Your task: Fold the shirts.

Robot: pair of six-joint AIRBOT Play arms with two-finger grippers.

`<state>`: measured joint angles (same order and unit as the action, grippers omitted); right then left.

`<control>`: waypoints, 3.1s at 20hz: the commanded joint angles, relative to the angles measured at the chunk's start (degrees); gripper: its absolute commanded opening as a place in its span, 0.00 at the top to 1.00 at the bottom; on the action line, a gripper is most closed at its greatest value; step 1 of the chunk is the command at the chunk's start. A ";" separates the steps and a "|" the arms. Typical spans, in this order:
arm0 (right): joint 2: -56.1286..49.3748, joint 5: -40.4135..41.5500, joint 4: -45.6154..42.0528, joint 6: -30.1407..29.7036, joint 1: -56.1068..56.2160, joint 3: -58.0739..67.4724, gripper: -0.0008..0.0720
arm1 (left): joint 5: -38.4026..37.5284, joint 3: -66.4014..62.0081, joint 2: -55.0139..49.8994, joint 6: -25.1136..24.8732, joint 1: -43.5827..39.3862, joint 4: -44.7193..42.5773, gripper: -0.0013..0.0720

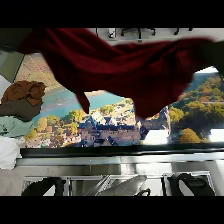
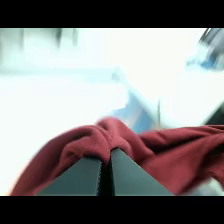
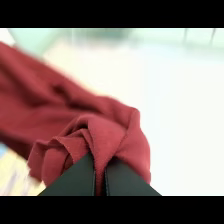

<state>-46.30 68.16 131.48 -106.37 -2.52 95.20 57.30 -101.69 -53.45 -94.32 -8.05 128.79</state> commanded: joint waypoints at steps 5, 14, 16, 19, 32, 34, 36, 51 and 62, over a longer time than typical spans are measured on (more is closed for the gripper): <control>5.64 -2.60 -2.91 -2.58 -0.24 11.63 0.96 | 2.34 -9.99 8.04 3.54 0.70 -7.37 0.97; -24.06 3.43 -4.24 -3.39 -0.17 1.18 0.96 | 9.62 15.02 -18.69 2.19 0.70 -7.21 0.97; -34.16 2.32 -4.20 -3.39 -0.17 -3.23 0.96 | 6.88 20.24 -28.15 0.28 0.72 -7.26 0.97; -48.63 1.51 -0.98 -3.41 -0.17 -3.89 0.96 | 4.63 20.02 -43.95 0.22 0.72 -7.17 0.97; -50.36 3.21 -3.02 -1.57 -7.30 0.79 0.55 | 22.21 -15.19 -60.61 1.27 3.04 -7.32 0.05; -46.49 9.20 -7.67 1.49 -10.97 0.74 0.24 | 28.52 -16.37 -57.22 3.04 6.21 -7.34 0.05; -42.80 15.54 -12.26 1.81 -14.19 -1.22 0.26 | 31.32 -9.97 -51.56 3.26 9.18 -8.07 0.05; -24.65 2.67 -23.26 -3.82 -8.98 -42.84 0.26 | 3.98 63.06 -26.38 -4.76 9.42 -1.51 0.05; -26.23 -8.50 -51.54 8.52 19.08 -42.82 0.26 | 2.86 52.35 -35.69 -4.63 -1.66 -1.27 0.49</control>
<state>-71.50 61.98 86.80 -100.29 11.00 52.40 62.26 -46.98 -86.96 -98.94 -7.25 127.55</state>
